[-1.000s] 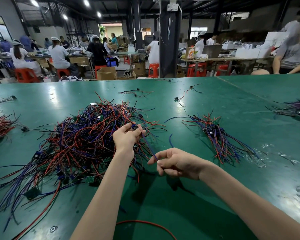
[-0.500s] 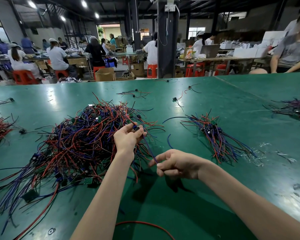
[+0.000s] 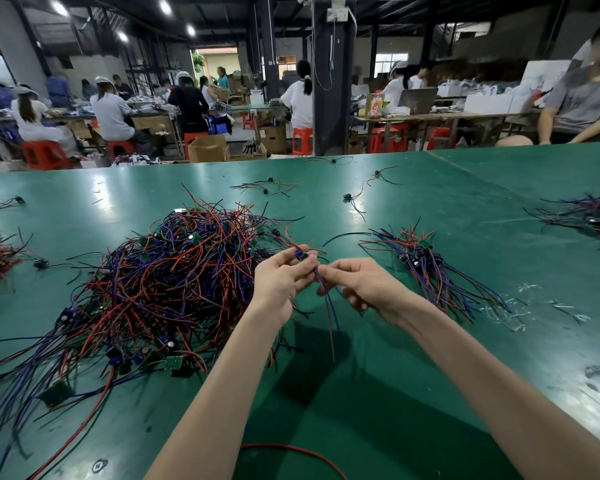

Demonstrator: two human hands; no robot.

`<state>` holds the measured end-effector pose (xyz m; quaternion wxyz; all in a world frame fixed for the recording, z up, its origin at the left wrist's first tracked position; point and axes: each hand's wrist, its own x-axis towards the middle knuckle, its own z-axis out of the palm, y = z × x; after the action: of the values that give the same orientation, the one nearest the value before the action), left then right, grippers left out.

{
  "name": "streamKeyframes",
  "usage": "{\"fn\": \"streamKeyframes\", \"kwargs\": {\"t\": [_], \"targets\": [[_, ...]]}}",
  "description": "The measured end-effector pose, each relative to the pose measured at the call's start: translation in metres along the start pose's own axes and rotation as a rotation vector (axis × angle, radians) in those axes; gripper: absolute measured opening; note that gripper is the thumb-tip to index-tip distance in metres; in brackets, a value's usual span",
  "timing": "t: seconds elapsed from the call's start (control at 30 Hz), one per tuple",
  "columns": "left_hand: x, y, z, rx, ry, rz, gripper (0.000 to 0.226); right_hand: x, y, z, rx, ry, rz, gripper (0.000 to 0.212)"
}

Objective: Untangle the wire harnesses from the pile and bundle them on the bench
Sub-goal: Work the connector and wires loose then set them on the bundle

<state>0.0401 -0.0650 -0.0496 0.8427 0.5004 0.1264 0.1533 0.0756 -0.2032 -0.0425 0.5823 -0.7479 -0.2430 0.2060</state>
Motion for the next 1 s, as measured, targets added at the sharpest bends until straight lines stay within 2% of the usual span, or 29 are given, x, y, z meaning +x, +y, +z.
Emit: {"fn": "streamKeyframes", "kwargs": {"t": [0.1, 0.23, 0.3, 0.37, 0.47, 0.6, 0.67, 0.77, 0.87, 0.93, 1.0], "targets": [[0.0, -0.007, 0.004, 0.01, -0.046, 0.024, 0.02, 0.005, 0.003, 0.002, 0.046, 0.123, -0.057, 0.015], [-0.002, -0.007, 0.002, -0.016, -0.074, 0.009, 0.024, 0.004, 0.005, 0.004, 0.096, 0.131, -0.08, 0.011], [-0.004, -0.005, 0.002, 0.045, -0.109, -0.026, 0.026, 0.005, 0.004, 0.003, 0.145, 0.136, -0.084, 0.008], [-0.005, -0.003, 0.001, 0.095, -0.166, -0.066, 0.03, 0.007, 0.001, 0.0, 0.192, 0.166, -0.087, 0.013], [-0.004, -0.001, -0.001, 0.112, -0.201, -0.079, 0.037, 0.016, -0.008, -0.017, 0.212, 0.252, -0.109, 0.012], [-0.004, -0.004, -0.002, 0.103, -0.167, -0.078, 0.037, 0.033, -0.013, -0.058, 0.13, 0.431, -0.11, 0.012], [-0.003, -0.005, -0.003, 0.133, -0.147, -0.068, 0.03, 0.043, -0.007, -0.079, 0.116, 0.545, -0.043, 0.018], [-0.002, -0.009, -0.004, 0.255, -0.14, -0.029, 0.024, 0.052, 0.013, -0.112, 0.082, 0.692, 0.153, 0.024], [-0.001, -0.015, -0.002, 0.418, -0.152, 0.038, 0.025, 0.052, 0.034, -0.132, -0.076, 0.745, 0.335, 0.018], [0.0, -0.019, 0.0, 0.591, -0.149, 0.099, 0.023, 0.05, 0.044, -0.134, -0.17, 0.742, 0.385, 0.011], [0.0, -0.025, -0.001, 0.861, -0.135, 0.205, 0.021, 0.048, 0.05, -0.132, -0.278, 0.748, 0.398, 0.01]]}}
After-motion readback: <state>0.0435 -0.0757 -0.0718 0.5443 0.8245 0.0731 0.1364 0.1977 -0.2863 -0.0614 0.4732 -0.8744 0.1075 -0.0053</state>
